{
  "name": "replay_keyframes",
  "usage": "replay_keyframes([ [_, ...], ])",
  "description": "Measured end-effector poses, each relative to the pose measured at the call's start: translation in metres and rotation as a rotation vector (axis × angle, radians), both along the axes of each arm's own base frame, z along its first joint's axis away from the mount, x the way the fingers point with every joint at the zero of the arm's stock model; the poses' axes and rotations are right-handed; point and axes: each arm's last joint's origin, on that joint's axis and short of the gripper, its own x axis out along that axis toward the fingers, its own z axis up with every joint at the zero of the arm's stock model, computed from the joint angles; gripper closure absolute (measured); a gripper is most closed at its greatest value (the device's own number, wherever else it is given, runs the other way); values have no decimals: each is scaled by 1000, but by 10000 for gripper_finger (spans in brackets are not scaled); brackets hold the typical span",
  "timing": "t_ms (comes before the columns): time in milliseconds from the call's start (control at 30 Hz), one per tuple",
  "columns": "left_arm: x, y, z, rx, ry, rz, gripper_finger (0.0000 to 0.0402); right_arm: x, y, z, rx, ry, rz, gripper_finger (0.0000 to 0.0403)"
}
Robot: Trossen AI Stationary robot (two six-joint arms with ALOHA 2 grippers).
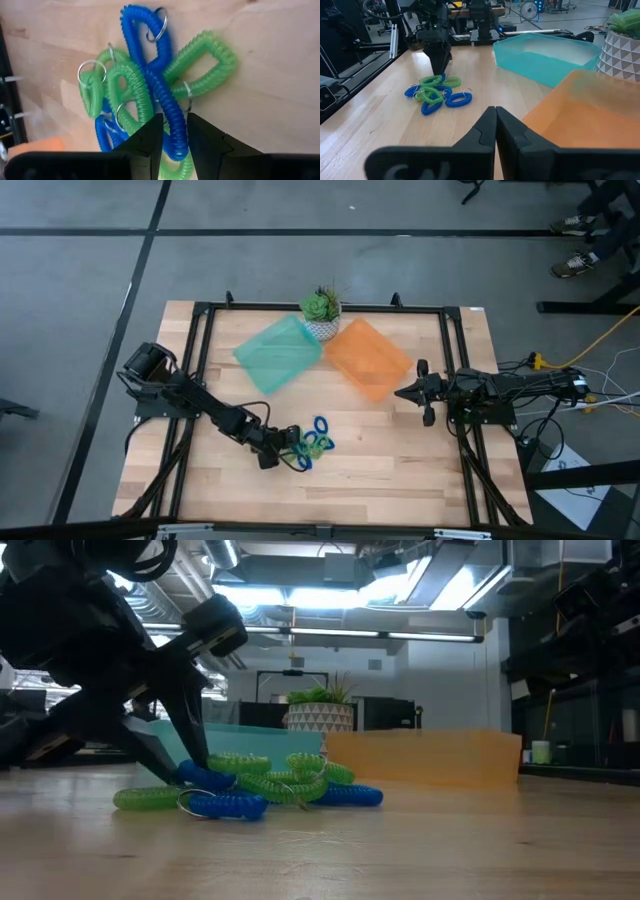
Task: Sort spring keychains
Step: Put the blue spring keychain into the green bin
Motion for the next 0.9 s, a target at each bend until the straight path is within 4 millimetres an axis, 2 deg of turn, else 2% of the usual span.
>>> replay_keyframes([
  [400,0,0,2,-84,-15,126,357,0,0,0,0,0,0,395],
  [633,-2,0,6,-135,-19,173,355,0,0,0,0,0,0,395],
  [900,-6,-2,16,-290,11,215,359,0,0,0,0,-1,0,395],
])
